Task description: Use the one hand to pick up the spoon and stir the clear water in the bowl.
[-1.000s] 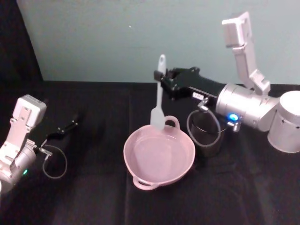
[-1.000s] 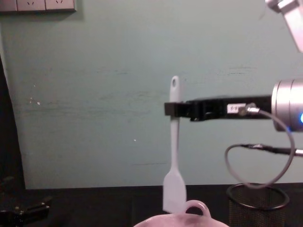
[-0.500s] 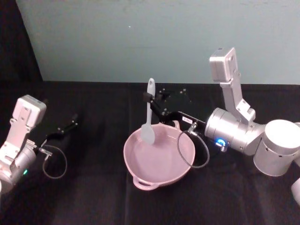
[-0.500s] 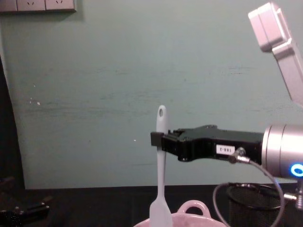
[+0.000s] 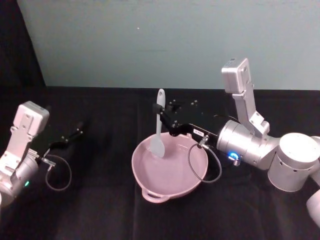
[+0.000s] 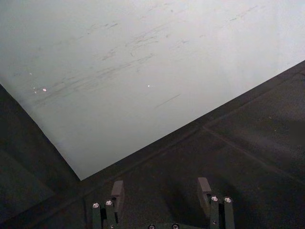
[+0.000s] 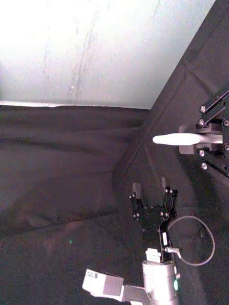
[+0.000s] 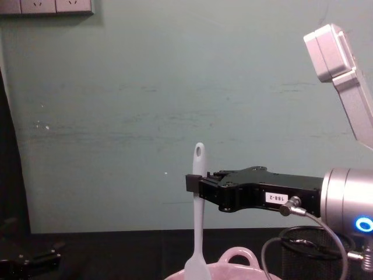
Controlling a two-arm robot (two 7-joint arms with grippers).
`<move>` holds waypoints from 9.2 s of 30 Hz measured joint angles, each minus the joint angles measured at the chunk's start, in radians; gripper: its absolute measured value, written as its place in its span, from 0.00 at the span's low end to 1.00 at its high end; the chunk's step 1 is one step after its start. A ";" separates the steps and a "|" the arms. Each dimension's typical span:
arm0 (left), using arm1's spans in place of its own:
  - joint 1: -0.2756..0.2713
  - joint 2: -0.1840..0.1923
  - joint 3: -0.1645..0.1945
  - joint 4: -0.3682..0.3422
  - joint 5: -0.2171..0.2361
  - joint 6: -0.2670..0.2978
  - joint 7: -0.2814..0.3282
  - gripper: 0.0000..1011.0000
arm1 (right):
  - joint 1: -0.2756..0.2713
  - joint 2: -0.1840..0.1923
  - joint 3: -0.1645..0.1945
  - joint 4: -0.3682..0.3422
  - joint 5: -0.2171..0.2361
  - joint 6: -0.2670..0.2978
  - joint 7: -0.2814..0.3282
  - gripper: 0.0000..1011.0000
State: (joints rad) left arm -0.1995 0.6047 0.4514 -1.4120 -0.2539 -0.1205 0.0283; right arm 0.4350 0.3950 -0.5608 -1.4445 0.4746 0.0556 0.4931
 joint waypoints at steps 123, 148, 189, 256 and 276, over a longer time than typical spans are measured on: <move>0.000 0.000 0.000 0.000 0.000 0.000 0.000 0.99 | -0.185 -0.070 0.165 -0.045 -0.164 -0.171 -0.085 0.12; 0.000 0.000 0.000 0.000 0.000 0.000 0.000 0.99 | -0.139 -0.148 0.075 0.022 -0.118 -0.199 0.003 0.12; 0.000 0.000 0.000 0.000 0.000 0.000 0.000 0.99 | -0.170 -0.117 0.085 -0.010 -0.095 -0.176 0.025 0.12; 0.000 0.000 0.000 0.000 0.000 0.000 0.000 0.99 | -0.193 -0.118 0.179 0.026 -0.174 -0.236 -0.079 0.12; 0.000 0.000 0.000 0.000 0.000 0.000 0.000 0.99 | -0.171 -0.175 0.106 0.042 -0.101 -0.233 0.012 0.12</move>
State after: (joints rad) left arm -0.1995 0.6047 0.4514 -1.4120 -0.2539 -0.1205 0.0283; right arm 0.2642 0.2204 -0.4547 -1.4024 0.3740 -0.1771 0.5049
